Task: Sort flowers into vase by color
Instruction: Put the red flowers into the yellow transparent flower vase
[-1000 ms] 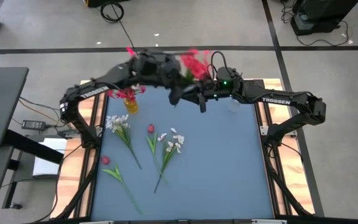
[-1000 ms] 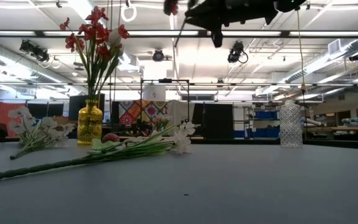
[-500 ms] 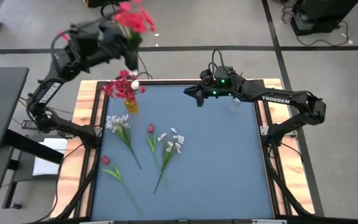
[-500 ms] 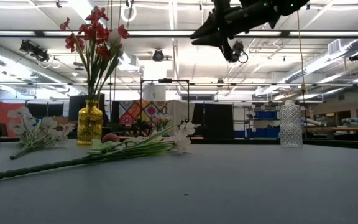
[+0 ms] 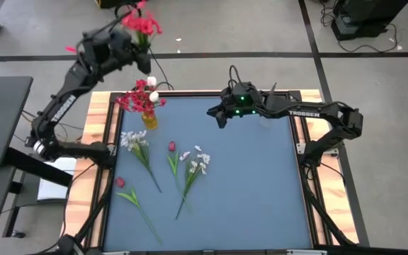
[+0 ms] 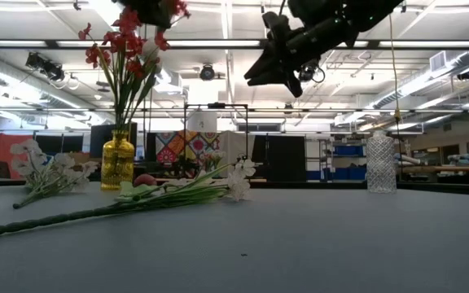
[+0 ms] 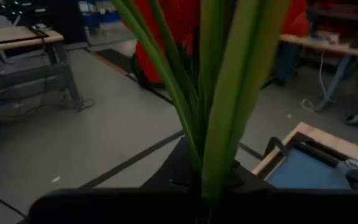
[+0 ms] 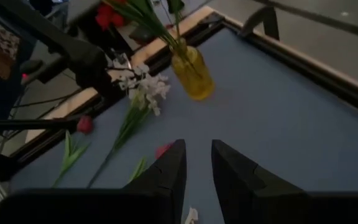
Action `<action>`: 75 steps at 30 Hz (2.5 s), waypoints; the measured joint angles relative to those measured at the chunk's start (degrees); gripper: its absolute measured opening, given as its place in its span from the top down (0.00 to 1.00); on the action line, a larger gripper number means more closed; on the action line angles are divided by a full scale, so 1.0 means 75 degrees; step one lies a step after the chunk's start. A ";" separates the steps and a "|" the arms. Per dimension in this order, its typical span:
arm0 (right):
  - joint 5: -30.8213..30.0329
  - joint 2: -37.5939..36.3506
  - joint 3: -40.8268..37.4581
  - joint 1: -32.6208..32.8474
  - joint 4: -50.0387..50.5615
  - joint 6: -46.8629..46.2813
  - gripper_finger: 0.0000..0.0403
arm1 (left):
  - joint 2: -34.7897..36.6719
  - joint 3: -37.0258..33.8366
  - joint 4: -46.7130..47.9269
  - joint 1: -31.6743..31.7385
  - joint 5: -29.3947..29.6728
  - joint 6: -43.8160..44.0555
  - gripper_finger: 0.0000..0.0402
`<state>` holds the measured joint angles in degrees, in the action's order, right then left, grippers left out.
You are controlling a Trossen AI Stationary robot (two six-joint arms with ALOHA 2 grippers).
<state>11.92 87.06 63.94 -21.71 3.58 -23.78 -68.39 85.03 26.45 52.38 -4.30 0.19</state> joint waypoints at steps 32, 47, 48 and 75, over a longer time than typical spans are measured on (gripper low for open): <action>-0.0899 0.0263 0.0000 0.0100 0.0109 -0.1612 0.79 | 0.2495 -0.5668 -0.2741 0.1044 -0.0387 0.1436 0.97; -0.0856 0.0263 0.0000 0.0143 0.0115 -0.2210 0.79 | 0.2802 -0.5351 -0.2547 0.1160 -0.0492 0.1634 0.97; -0.0847 0.0262 0.0000 0.0143 0.0118 -0.2211 0.79 | 0.2787 -0.5336 -0.2522 0.1219 -0.0474 0.1629 0.97; -0.0581 0.0258 0.0001 -0.0529 0.0108 -0.1914 0.79 | 0.2343 -0.5496 -0.2194 0.1334 -0.0806 0.1220 0.96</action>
<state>7.56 88.99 63.95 -25.68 4.40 -38.13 -50.82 43.81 10.00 62.39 -10.35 9.34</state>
